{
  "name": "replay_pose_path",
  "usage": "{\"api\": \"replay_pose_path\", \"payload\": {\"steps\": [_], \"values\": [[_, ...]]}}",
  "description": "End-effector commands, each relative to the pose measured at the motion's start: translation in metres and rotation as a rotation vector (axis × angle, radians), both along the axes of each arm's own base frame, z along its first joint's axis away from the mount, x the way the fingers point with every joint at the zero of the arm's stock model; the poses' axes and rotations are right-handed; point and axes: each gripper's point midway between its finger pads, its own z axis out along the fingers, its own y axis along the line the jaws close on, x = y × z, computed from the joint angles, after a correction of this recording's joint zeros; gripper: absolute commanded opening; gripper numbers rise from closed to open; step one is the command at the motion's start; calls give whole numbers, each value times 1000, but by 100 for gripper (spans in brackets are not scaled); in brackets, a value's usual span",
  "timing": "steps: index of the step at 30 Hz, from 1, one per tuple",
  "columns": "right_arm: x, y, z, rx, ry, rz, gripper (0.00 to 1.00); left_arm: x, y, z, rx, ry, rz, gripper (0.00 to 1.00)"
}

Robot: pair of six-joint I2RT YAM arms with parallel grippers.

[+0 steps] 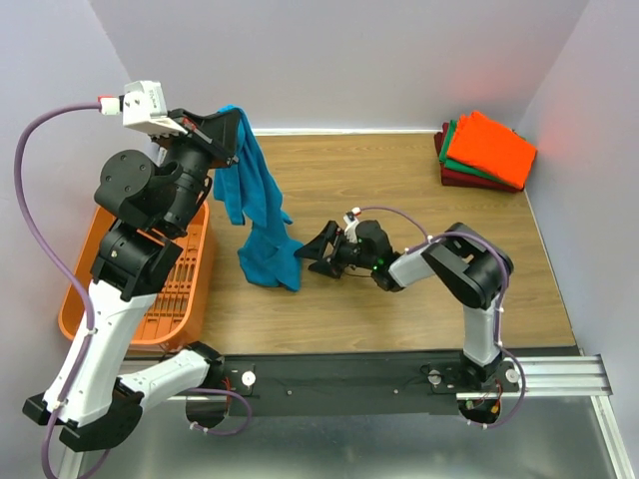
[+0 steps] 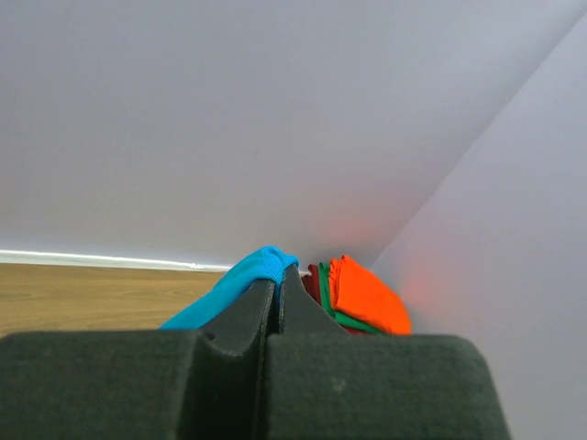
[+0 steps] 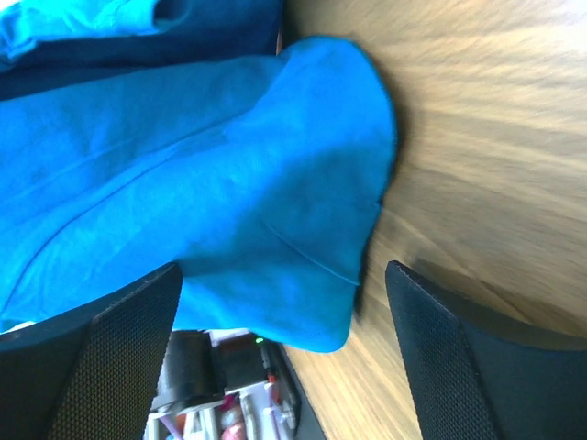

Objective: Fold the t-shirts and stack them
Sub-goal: Flatten the tshirt out

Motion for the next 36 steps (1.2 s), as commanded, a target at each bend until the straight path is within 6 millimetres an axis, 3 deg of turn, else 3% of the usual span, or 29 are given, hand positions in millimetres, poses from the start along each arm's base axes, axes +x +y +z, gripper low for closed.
{"api": "replay_pose_path", "payload": {"steps": [1, 8, 10, 11, 12, 15, 16, 18, 19, 23, 25, 26, 28, 29, 30, 33, 34, 35, 36], "values": [[-10, 22, 17, 152, 12, 48, 99, -1, 2, 0, -20, -3, 6, 0], [-3, 27, 19, 300, 63, -10, 98, 3, -4, -7, -18, 11, -16, 0], [5, 31, 20, 311, 57, -29, 89, 4, -5, -8, -23, 14, -19, 0], [8, 33, 22, 318, 51, -32, 80, 4, -6, -9, -20, 15, -20, 0], [10, 35, 24, 326, 52, -32, 56, 4, -5, -9, -21, 13, -20, 0], [14, 32, 33, 329, 17, -57, 24, 3, -3, -7, -18, 14, -12, 0], [10, 27, 27, 308, 27, -69, 19, 4, -2, -8, -13, 18, -5, 0], [14, 17, 37, 293, -12, -110, 6, 5, 3, -8, -13, 21, 25, 0], [13, 8, 25, 240, 11, -143, 1, 5, 6, -11, -9, 27, 38, 0], [26, -23, 26, 37, -39, -261, 1, 14, 12, -25, -8, 52, 94, 0], [32, -47, 24, -181, -80, -306, 1, 23, 15, -35, -12, 71, 127, 0], [54, -57, 43, -246, -146, -398, 1, 26, 17, -38, -13, 75, 142, 0], [65, -83, 56, -403, -231, -436, 1, 40, 19, -48, -11, 86, 167, 0], [85, -97, 75, -439, -292, -477, 1, 44, 18, -51, -9, 89, 166, 0], [93, -110, 80, -471, -295, -484, 1, 57, 22, -55, -14, 89, 183, 0], [121, -129, 101, -491, -327, -441, 1, 79, 19, -65, -13, 88, 162, 0], [147, -148, 129, -482, -351, -481, 1, 96, 22, -67, -13, 79, 176, 0], [159, -153, 134, -490, -359, -476, 1, 104, 19, -67, -11, 76, 161, 0], [177, -172, 151, -509, -406, -507, 1, 114, 18, -67, -8, 77, 157, 0]]}}
